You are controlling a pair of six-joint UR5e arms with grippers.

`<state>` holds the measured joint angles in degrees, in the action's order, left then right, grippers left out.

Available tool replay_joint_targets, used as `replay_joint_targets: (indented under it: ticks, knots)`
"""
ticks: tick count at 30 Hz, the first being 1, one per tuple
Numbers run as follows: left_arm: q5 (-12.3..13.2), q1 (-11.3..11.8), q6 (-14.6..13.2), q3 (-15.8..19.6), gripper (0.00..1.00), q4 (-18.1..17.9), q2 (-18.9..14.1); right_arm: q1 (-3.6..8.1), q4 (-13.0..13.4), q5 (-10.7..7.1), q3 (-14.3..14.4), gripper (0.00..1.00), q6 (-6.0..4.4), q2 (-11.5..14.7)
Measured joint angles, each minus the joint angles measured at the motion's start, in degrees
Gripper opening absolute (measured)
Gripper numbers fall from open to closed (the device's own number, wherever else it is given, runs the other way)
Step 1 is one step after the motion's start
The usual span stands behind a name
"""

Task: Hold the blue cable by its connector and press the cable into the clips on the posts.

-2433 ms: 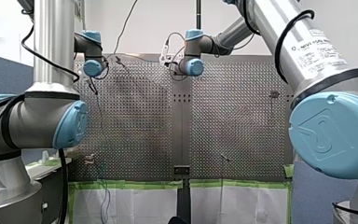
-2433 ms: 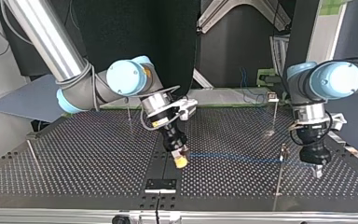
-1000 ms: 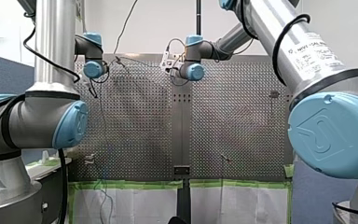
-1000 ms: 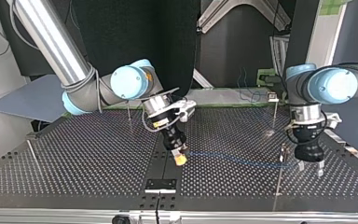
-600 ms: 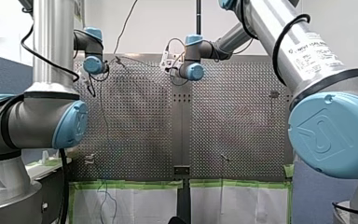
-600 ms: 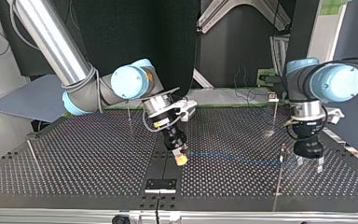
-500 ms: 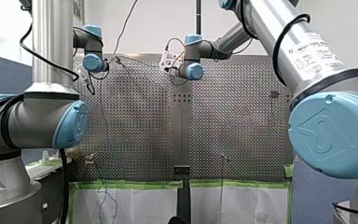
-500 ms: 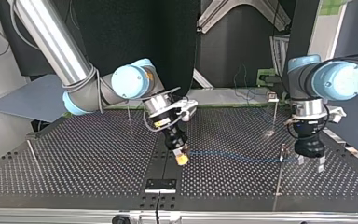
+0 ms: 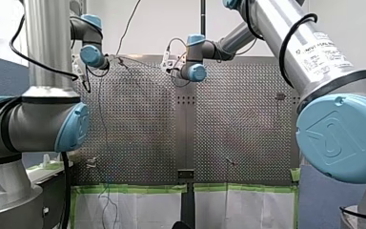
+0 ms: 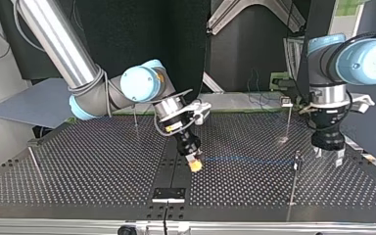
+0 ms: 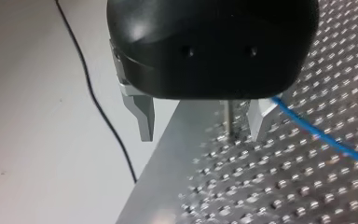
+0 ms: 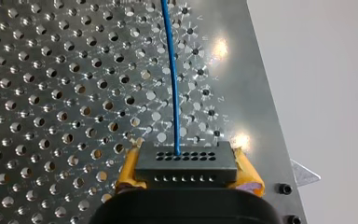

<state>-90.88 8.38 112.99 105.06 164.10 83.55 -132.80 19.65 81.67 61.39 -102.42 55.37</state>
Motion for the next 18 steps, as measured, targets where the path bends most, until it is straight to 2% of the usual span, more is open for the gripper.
replay_joint_targets:
  ticks: [7, 11, 18]
  knots:
    - [1.91, -1.44, -2.43, 1.76, 1.00, 3.52, -3.52, -0.27, -0.42, 0.02, -0.28, 0.00, 0.18, 0.05]
    - [2.96, -2.25, -2.47, 1.88, 1.00, 5.71, -5.33, -0.43, -0.52, 0.01, -0.32, 0.00, 0.25, 0.05]
    - [3.46, -3.36, -2.24, 1.91, 1.00, 9.50, -6.50, -0.56, -0.56, 0.01, -0.41, 0.00, 0.27, 0.09]
